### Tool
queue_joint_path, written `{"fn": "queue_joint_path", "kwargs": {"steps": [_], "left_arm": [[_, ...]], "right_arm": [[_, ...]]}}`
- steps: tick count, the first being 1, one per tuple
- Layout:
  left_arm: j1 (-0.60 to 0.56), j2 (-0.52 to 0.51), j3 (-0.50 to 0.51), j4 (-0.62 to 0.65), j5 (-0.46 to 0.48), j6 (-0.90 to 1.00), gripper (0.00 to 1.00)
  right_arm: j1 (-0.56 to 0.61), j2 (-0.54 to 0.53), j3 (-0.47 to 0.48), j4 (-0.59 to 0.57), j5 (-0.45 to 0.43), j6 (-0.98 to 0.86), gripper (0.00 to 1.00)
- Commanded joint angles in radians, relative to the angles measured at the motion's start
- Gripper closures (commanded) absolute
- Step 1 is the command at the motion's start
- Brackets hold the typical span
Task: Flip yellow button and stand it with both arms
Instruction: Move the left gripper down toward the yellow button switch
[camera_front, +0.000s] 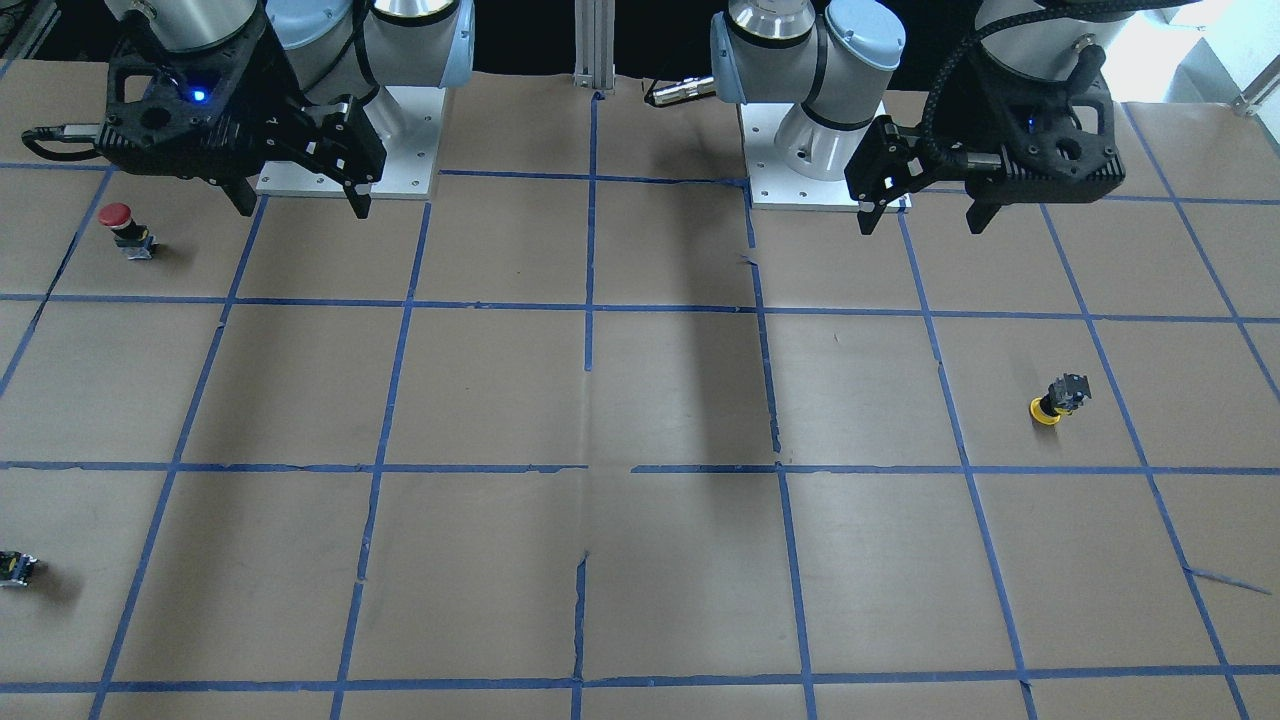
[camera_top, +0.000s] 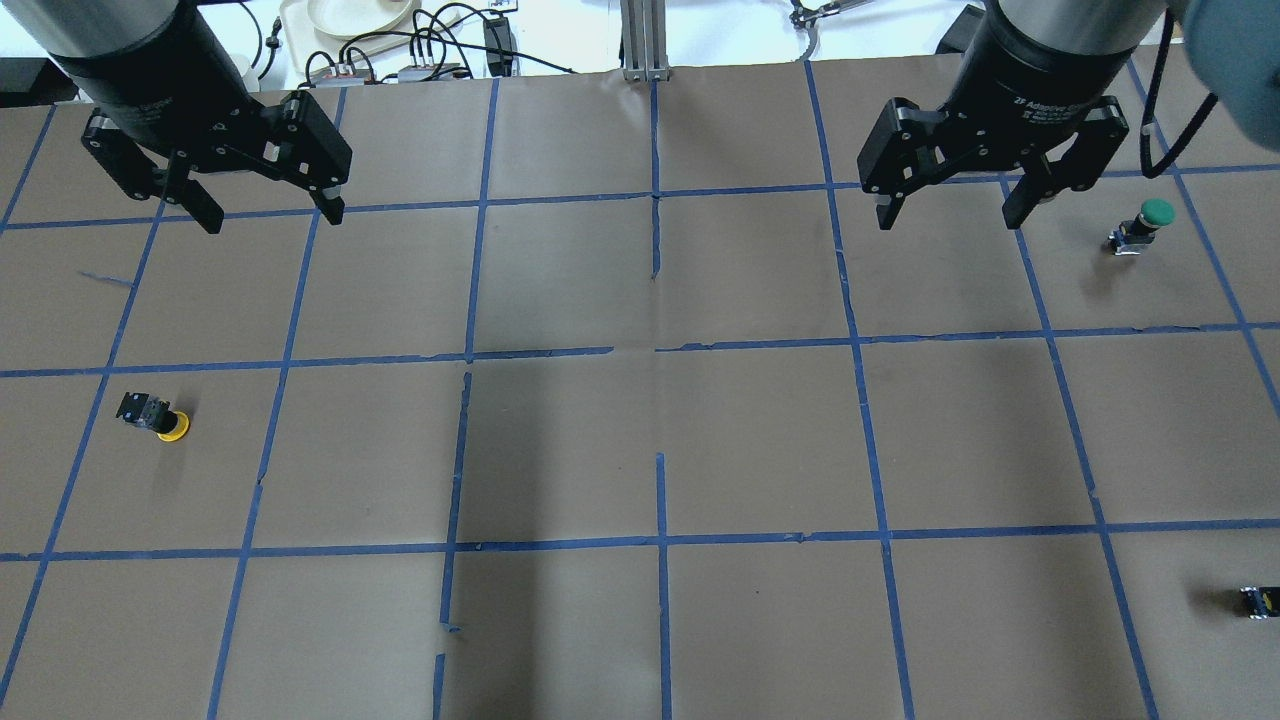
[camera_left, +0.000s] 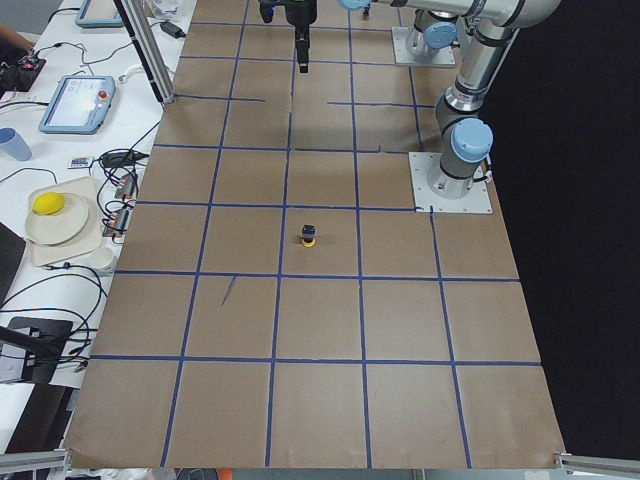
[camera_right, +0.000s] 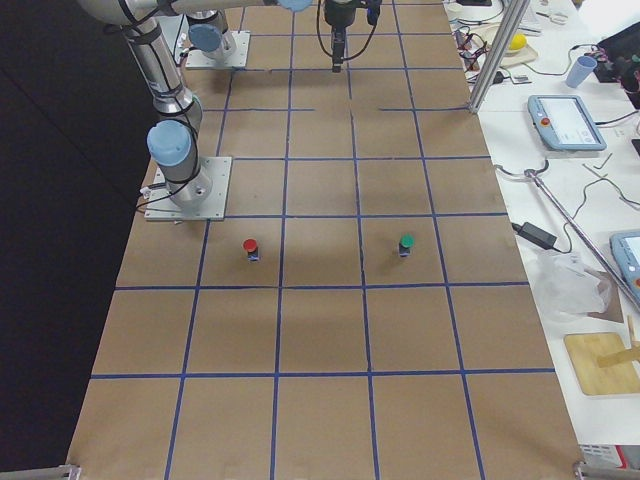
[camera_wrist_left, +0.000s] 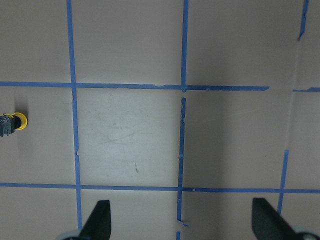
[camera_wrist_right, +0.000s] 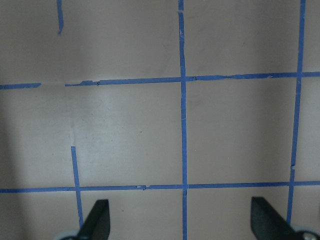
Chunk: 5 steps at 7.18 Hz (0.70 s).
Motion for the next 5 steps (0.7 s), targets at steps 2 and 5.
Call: {"fn": "queue_joint_path", "kwargs": {"steps": [2, 5], "left_arm": [[0.017, -0.005, -0.016, -0.003, 0.002, 0.032, 0.00], [0.226, -0.005, -0.080, 0.008, 0.010, 0.342, 0.00]], "right_arm": [[0.001, -0.003, 0.000, 0.003, 0.000, -0.002, 0.00], [-0.005, -0.003, 0.002, 0.006, -0.012, -0.011, 0.00]]}}
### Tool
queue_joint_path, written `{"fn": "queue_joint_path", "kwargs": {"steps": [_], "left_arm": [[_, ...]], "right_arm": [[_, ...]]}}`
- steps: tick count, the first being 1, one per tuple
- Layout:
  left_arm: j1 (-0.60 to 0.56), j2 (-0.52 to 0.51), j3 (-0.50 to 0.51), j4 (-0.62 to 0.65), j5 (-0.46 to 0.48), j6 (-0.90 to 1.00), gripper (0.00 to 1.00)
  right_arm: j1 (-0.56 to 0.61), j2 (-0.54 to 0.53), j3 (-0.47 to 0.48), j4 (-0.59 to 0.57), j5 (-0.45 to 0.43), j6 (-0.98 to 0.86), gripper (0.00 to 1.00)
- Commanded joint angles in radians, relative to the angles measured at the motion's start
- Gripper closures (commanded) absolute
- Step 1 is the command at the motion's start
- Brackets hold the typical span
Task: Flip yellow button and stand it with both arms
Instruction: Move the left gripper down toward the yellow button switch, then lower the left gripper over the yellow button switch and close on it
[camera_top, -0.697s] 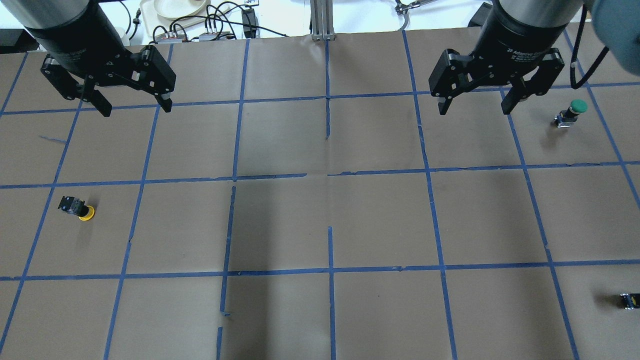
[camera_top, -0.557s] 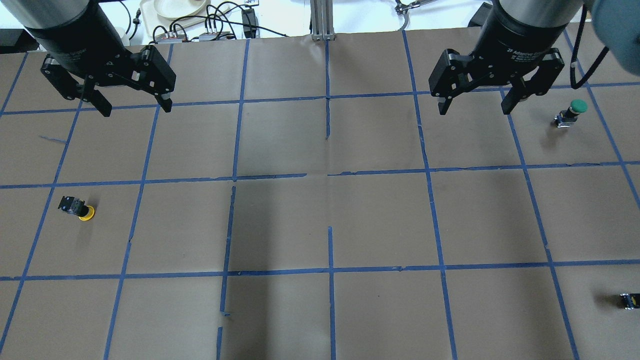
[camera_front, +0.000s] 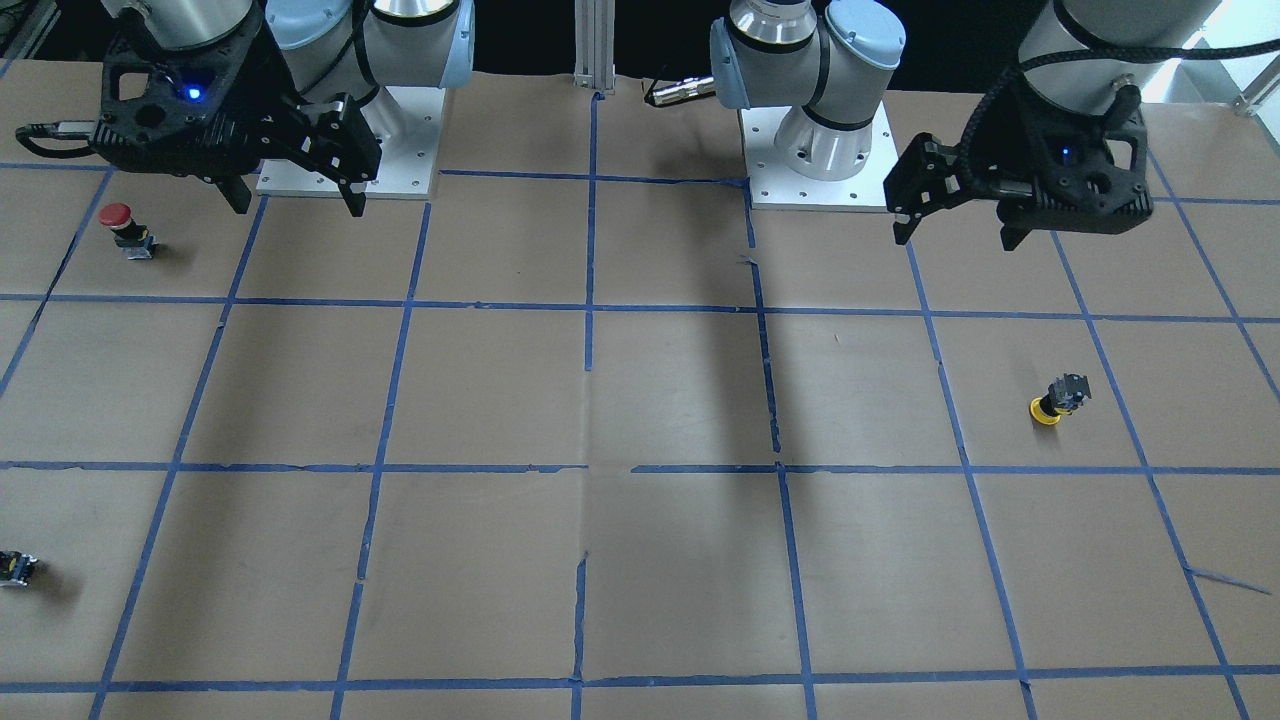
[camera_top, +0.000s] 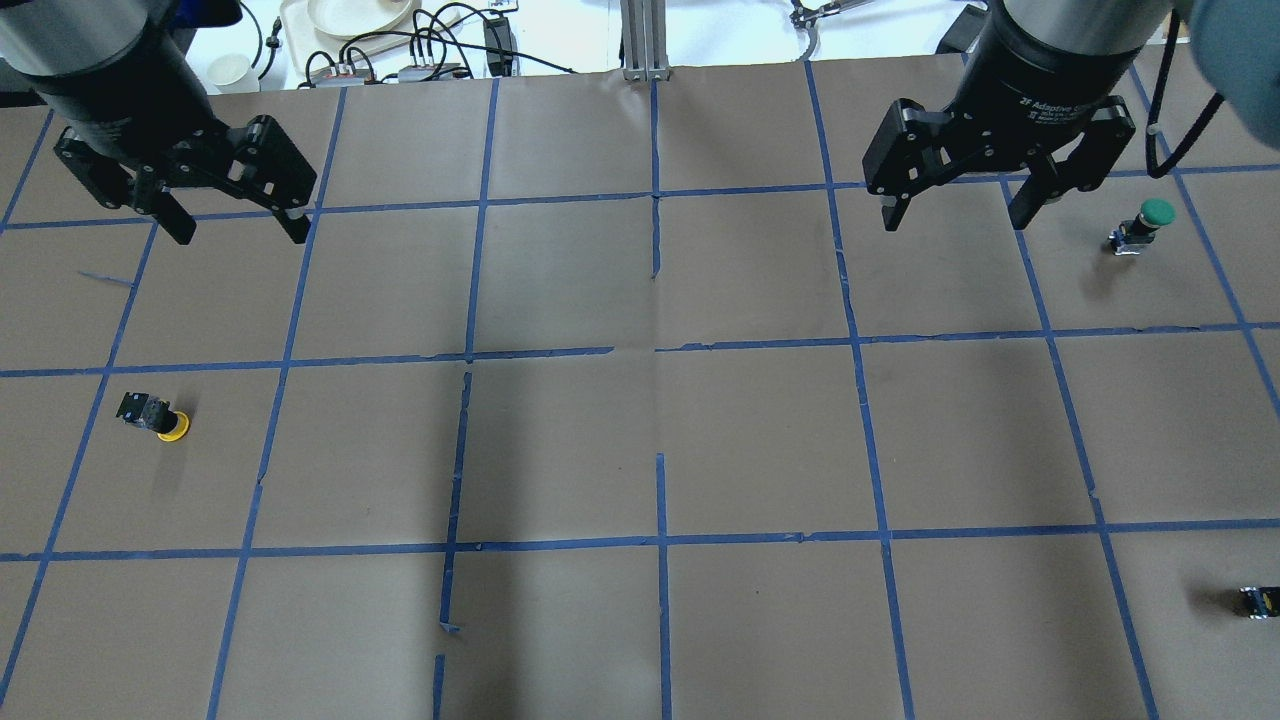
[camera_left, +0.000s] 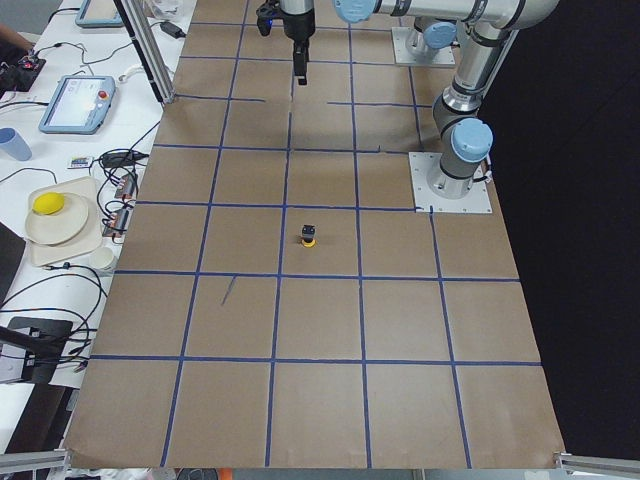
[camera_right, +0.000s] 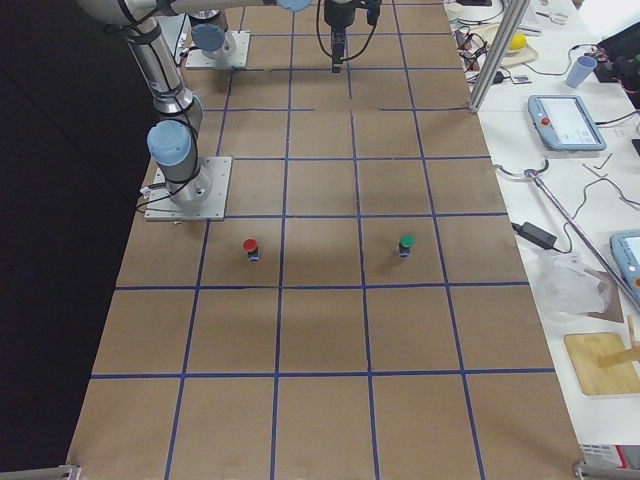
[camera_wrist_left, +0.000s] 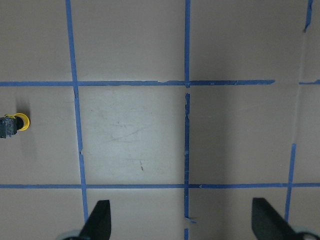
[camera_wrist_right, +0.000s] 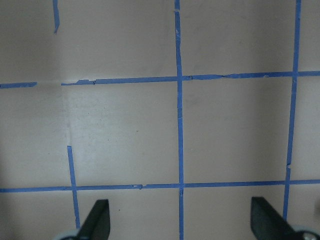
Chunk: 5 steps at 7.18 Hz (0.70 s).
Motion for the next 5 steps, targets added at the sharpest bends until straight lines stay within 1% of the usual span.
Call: {"fn": "queue_joint_path", "kwargs": {"steps": [1, 2, 3, 4, 5], "left_arm": [[0.220, -0.012, -0.070, 0.043, -0.004, 0.269, 0.00], [0.292, -0.026, -0.120, 0.143, 0.000, 0.333, 0.01], [0.380, -0.048, -0.189, 0.235, 0.028, 0.444, 0.01], [0.447, -0.066, -0.258, 0.373, 0.029, 0.549, 0.01], [0.481, -0.078, -0.322, 0.481, 0.029, 0.629, 0.01]], "right_arm": [[0.000, 0.000, 0.001, 0.001, -0.002, -0.004, 0.00], [-0.003, 0.000, -0.004, -0.004, -0.002, -0.004, 0.00], [-0.003, 0.000, -0.002, -0.004, 0.000, -0.004, 0.00], [-0.003, -0.002, -0.002, 0.001, -0.002, -0.004, 0.00], [-0.003, -0.003, -0.005, 0.001, -0.002, -0.004, 0.00]]}}
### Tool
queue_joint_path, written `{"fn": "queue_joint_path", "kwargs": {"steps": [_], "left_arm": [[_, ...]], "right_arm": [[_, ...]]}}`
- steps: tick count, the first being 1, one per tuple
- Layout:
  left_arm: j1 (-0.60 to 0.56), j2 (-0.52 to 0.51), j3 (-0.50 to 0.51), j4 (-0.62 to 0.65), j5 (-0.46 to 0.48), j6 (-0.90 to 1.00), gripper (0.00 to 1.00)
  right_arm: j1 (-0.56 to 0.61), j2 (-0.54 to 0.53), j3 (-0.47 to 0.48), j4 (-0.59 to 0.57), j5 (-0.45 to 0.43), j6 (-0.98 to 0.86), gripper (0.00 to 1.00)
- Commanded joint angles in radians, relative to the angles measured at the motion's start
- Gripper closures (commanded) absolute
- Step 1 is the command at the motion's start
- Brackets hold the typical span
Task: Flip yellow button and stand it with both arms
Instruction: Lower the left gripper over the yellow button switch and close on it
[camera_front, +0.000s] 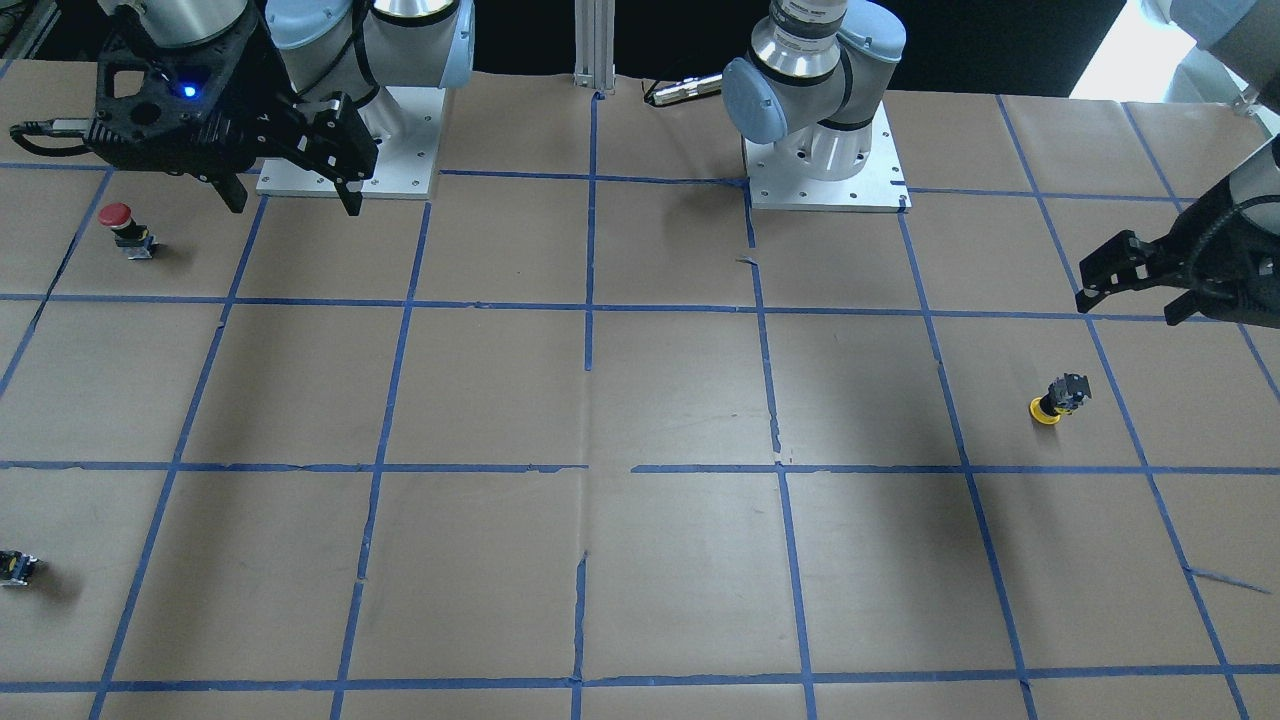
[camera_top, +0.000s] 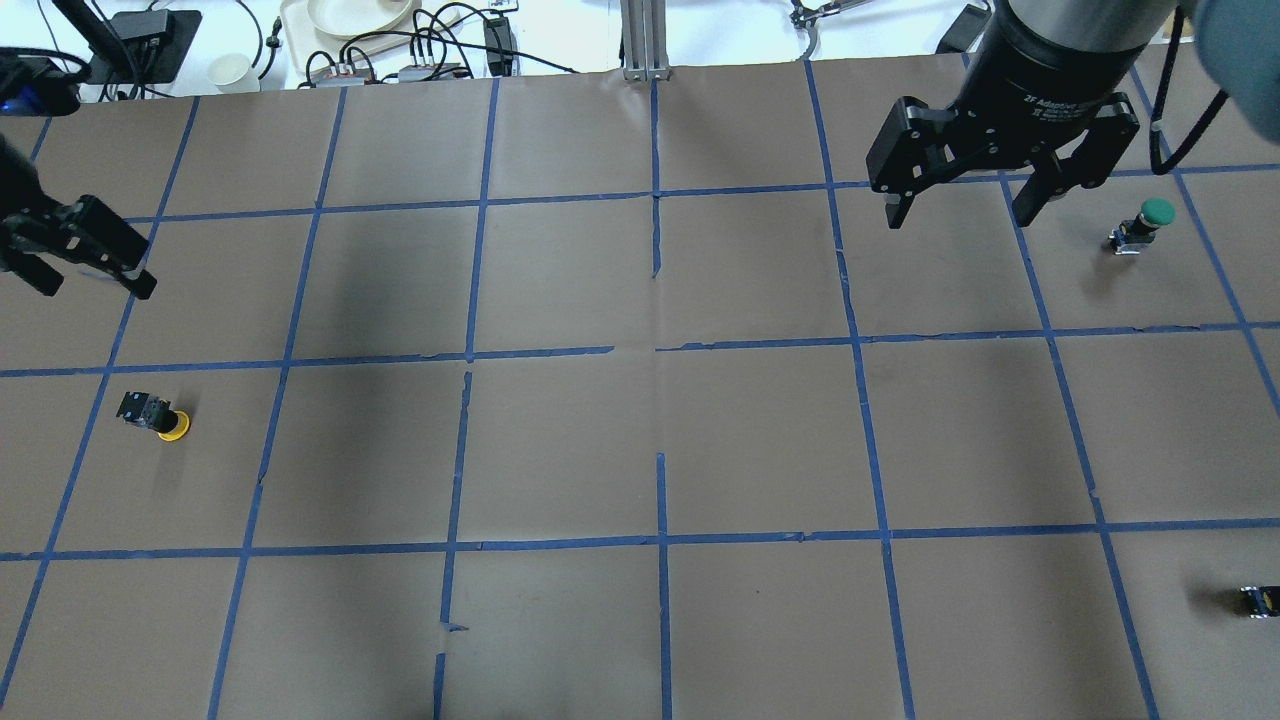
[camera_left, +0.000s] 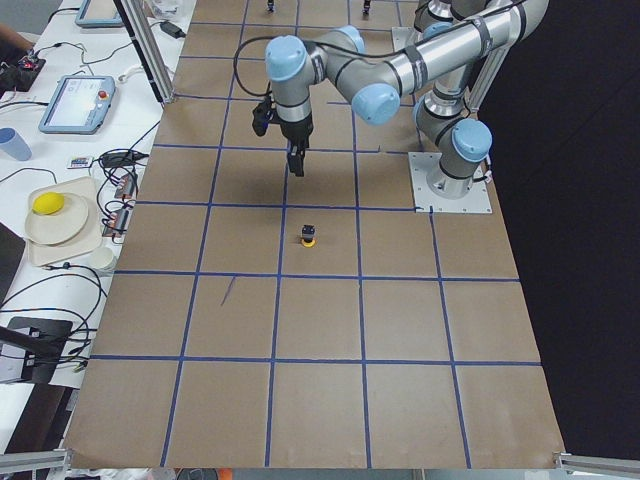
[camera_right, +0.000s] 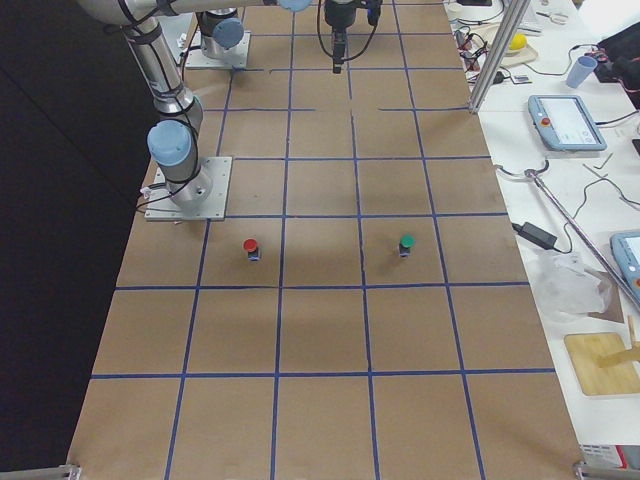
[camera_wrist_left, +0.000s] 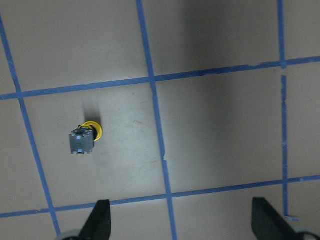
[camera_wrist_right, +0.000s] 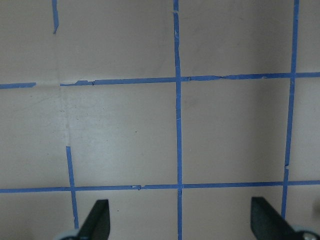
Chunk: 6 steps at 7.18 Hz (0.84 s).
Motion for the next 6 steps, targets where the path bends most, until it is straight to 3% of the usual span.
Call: {"fn": "queue_joint_path", "kwargs": {"steps": [1, 3, 6], "left_arm": [[0.075, -0.033, -0.142, 0.246, 0.001, 0.169, 0.01], [0.119, -0.109, -0.243, 0.437, -0.026, 0.229, 0.01], [0.126, -0.162, -0.256, 0.463, -0.060, 0.252, 0.02]], "right_arm": [[0.000, -0.001, -0.002, 0.001, 0.000, 0.000, 0.00], [0.000, 0.000, 0.001, 0.001, 0.001, 0.000, 0.00], [0.005, -0.001, 0.001, 0.003, 0.001, -0.002, 0.00]]}}
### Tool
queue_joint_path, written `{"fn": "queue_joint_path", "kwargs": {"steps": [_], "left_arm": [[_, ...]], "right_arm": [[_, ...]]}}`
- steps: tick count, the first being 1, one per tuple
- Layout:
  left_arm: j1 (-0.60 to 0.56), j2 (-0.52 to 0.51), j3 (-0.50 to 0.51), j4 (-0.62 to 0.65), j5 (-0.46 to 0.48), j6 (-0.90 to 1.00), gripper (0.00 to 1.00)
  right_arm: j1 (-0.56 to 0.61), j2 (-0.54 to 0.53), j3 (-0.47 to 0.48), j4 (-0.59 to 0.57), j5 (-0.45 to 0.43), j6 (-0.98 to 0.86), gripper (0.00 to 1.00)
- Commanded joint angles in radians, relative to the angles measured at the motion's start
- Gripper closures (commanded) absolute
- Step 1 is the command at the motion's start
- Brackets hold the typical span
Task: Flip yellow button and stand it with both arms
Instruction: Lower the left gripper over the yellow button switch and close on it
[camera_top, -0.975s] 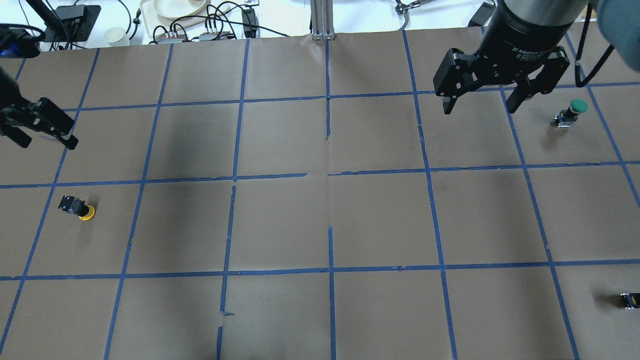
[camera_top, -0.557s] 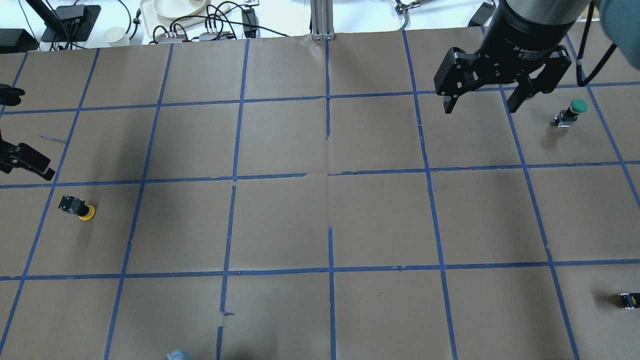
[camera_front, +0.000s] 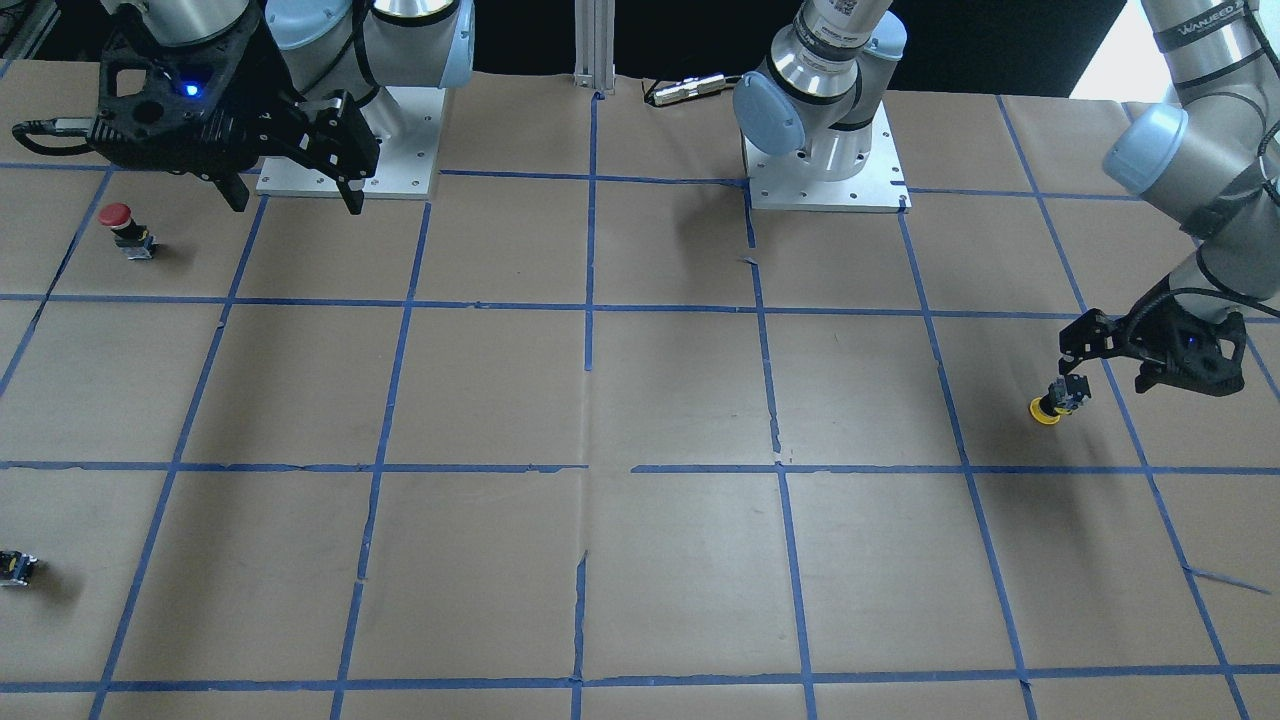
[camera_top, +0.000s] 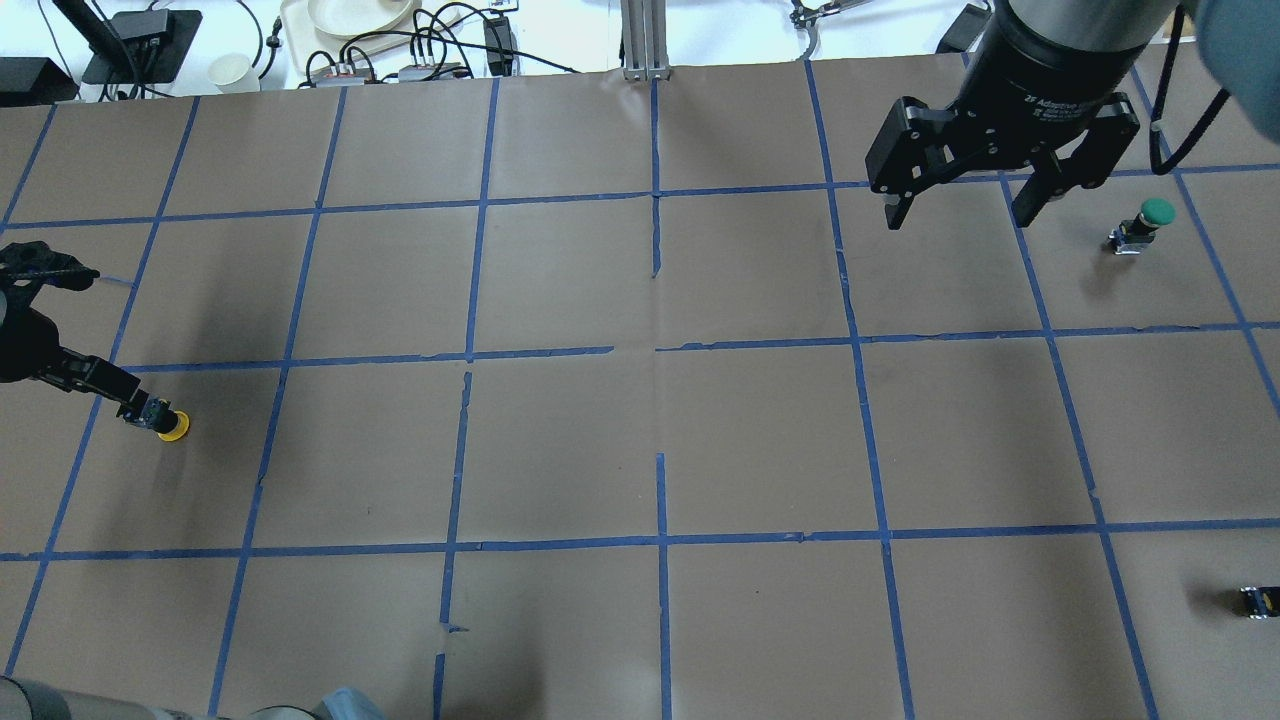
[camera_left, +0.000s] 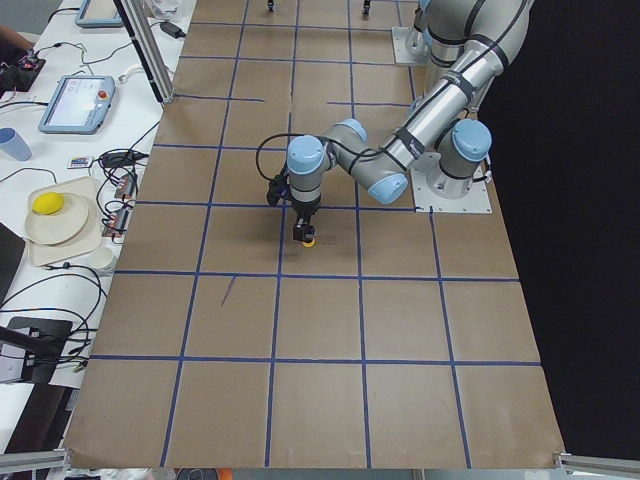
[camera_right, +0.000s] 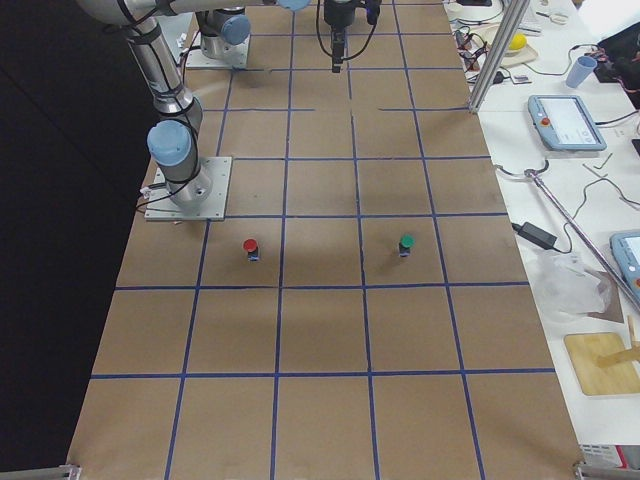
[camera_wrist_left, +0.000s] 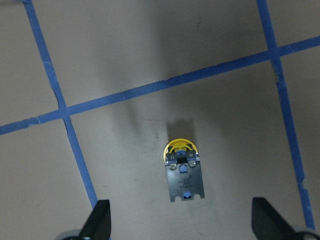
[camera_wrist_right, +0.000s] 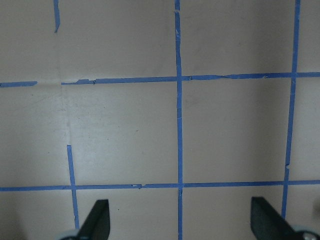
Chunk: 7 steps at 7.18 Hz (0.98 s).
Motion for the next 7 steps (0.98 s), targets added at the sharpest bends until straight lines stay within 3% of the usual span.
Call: {"fn": "queue_joint_path", "kwargs": {"steps": [1, 5, 7], "left_arm": [[-0.001, -0.014, -0.011, 0.010, -0.015, 0.004, 0.02], [-0.003, -0.029, -0.026, 0.012, -0.013, -0.063, 0.13], [-0.003, -0.043, -0.028, 0.013, -0.004, -0.048, 0.48]], "right_arm": [[0.003, 0.000, 0.000, 0.000, 0.000, 0.000, 0.00], [0.001, 0.000, 0.000, -0.001, 0.000, 0.001, 0.00], [0.003, 0.001, 0.000, -0.004, 0.000, 0.001, 0.00]]}}
